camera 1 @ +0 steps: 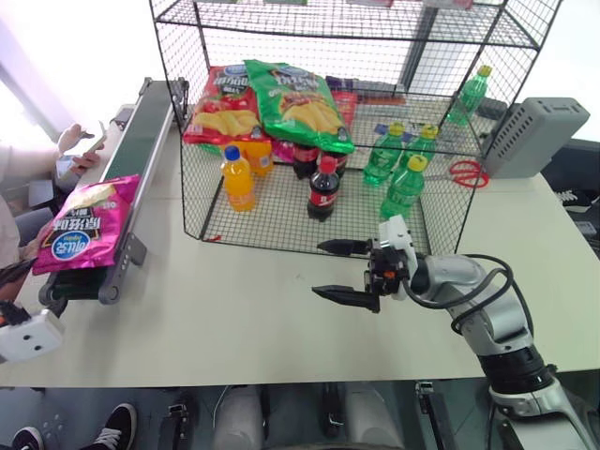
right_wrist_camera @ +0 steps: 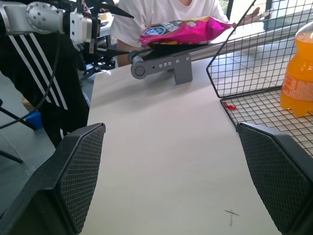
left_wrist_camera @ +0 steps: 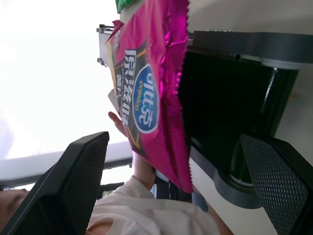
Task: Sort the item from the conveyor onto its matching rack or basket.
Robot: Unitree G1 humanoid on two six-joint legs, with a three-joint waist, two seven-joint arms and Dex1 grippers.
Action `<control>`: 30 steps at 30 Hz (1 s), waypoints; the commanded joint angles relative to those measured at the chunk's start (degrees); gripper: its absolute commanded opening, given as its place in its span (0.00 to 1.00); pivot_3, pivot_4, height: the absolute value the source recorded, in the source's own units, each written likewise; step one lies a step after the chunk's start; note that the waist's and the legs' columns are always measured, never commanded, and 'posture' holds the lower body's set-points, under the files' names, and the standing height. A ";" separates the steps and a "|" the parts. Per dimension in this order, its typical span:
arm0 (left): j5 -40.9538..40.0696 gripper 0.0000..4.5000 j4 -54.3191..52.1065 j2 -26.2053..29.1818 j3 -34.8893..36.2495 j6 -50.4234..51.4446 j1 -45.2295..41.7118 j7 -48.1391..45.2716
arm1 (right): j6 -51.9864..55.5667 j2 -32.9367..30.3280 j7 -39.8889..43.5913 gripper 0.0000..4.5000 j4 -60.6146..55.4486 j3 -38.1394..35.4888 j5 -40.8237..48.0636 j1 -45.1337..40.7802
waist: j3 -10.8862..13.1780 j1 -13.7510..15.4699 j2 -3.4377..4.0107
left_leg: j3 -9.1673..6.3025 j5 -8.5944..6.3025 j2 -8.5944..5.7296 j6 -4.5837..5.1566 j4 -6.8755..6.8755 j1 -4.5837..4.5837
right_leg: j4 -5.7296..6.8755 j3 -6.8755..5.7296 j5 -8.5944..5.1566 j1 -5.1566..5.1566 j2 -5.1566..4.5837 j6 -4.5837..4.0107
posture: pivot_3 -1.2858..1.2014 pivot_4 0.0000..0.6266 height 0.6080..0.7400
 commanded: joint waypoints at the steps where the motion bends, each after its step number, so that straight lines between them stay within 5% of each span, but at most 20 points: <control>1: -0.61 1.00 -0.18 0.97 -0.53 0.66 -0.68 1.01 | -1.67 -0.03 0.33 0.99 -0.36 -1.14 -0.08 -0.59 | 0.00 0.01 0.00 | 0.00 0.00 0.00 0.00 0.00 0.00 | 0.00 0.00 0.00 0.00 0.00 0.00 | 0.52 0.24 1.00; 11: -1.73 1.00 -1.08 1.08 -2.81 1.60 -2.11 -0.11 | -2.87 0.19 0.06 0.99 1.24 -1.22 -0.95 -1.70 | -0.01 0.00 -0.01 | 0.00 0.00 0.00 0.00 0.02 0.01 | 0.04 0.00 0.00 0.00 0.00 0.00 | 0.52 0.24 1.00; 14: -4.33 0.81 -1.78 0.81 -3.31 1.47 -2.21 -1.69 | -3.75 0.11 0.10 1.00 1.31 -1.11 -1.57 -1.54 | -0.01 -0.01 -0.02 | 0.01 0.00 0.00 0.00 0.02 0.01 | 0.05 0.01 0.00 0.00 0.00 0.00 | 0.52 0.24 1.00; 21: -8.14 0.03 -3.37 0.55 -2.68 3.21 -3.72 -2.86 | -5.12 0.29 -0.42 1.00 2.13 -1.41 -2.52 -1.86 | -0.02 -0.01 -0.03 | 0.01 0.01 0.00 -0.01 0.05 0.02 | 0.11 0.01 0.01 0.00 0.01 0.00 | 0.52 0.24 1.00; 23: -9.95 0.01 -3.79 0.54 -2.21 3.90 -4.50 -3.45 | -5.36 0.22 -0.37 1.00 2.21 -1.27 -2.66 -1.86 | -0.02 -0.01 -0.04 | 0.01 0.01 0.00 -0.01 0.06 0.02 | 0.12 0.01 0.01 0.00 0.01 0.00 | 0.52 0.24 1.00; 25: -18.63 0.01 -5.77 -0.41 -1.15 7.03 -7.26 -6.37 | -6.11 0.28 -0.41 1.00 2.45 -1.06 -3.23 -1.80 | -0.02 0.00 -0.04 | 0.01 0.01 0.00 -0.01 0.07 0.02 | 0.13 0.02 0.01 0.00 0.01 0.00 | 0.52 0.24 1.00; 30: -58.38 0.01 -20.26 -2.99 0.46 29.19 -8.91 -26.14 | -5.10 0.25 -0.43 1.00 3.22 -2.24 -2.08 -2.57 | -0.09 -0.04 -0.15 | -0.01 0.02 0.02 -0.02 0.16 0.01 | 0.19 0.06 0.01 0.03 -0.02 0.00 | 0.52 0.24 1.00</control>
